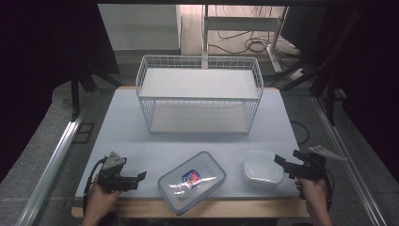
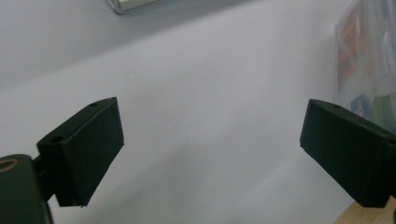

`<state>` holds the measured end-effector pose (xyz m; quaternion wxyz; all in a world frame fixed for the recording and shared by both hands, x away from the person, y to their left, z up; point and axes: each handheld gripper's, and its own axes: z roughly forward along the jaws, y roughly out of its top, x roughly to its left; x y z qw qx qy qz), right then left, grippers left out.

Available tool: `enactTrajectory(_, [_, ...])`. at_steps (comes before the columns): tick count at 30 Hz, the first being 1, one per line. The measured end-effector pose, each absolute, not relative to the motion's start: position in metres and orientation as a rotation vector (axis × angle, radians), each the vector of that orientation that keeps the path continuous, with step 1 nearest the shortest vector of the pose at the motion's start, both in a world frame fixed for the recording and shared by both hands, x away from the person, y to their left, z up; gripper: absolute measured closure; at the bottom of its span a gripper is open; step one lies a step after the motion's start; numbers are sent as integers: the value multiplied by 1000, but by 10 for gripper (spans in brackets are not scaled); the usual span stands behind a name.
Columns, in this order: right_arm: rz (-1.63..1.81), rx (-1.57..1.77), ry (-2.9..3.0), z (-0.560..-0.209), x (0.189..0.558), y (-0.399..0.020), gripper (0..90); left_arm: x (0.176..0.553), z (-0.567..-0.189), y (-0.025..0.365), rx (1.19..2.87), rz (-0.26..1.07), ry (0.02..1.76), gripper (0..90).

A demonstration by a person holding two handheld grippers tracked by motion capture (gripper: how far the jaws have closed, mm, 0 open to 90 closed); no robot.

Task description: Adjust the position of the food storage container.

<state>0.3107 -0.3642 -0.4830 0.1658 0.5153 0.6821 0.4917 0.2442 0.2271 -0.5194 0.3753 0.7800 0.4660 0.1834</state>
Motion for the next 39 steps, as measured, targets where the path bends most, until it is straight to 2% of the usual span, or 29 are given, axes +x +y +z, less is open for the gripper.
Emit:
enactTrajectory(14, [1195,1359,2106,-483,313,-338,4,246,-526,220,2055,495,1166,36])
enactTrajectory(25, [1213,1340,2182,-468,306,-322,18,247,-527,220,2052,486,1167,41])
enactTrajectory(31, [1151,1242,2213,-454,296,-300,267,246,-524,220,2036,508,1153,45])
enactTrajectory(36, [1150,1135,2305,-449,288,-282,586,246,-525,219,2040,508,1149,45])
enactTrajectory(39, [1144,1073,2343,-447,284,-270,722,246,-525,219,2045,510,1146,46])
